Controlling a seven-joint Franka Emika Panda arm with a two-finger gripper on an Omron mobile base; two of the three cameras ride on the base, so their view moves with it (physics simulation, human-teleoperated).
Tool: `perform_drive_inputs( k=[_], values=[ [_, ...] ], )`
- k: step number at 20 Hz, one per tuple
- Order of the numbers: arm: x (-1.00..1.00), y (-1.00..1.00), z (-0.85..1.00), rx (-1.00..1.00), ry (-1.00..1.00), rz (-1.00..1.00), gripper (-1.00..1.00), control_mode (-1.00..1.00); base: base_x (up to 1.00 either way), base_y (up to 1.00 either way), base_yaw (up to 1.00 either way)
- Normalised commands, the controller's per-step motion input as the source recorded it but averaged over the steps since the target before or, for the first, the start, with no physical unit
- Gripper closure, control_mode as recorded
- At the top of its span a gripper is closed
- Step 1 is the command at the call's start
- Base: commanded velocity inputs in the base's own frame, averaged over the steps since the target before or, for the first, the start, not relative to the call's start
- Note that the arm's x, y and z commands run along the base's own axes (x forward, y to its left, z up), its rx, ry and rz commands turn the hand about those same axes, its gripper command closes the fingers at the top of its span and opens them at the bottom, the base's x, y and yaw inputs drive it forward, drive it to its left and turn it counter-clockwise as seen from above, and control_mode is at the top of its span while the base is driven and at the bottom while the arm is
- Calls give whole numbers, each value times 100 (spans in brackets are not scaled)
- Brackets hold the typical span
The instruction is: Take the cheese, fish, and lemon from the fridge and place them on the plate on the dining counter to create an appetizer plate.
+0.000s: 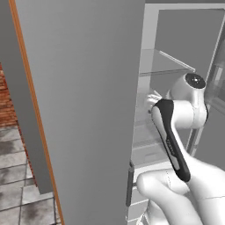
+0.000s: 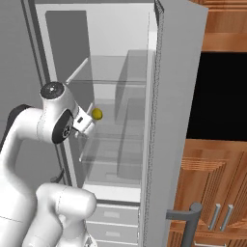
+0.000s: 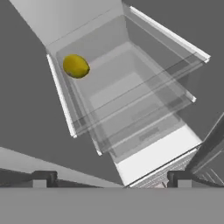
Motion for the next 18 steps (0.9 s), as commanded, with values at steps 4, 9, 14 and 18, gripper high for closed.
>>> perform_drive_inputs(
  k=[4,9,14,18],
  values=[
    [43,-17,0,0,-33,15,-100,-100,0,0,0],
    [90,-17,0,1,-6,10,-100,-100,0,0,0],
    [100,-2,0,8,1,8,-100,-100,0,0,0],
    [98,0,0,12,6,7,-100,-100,0,0,0]
  ],
)
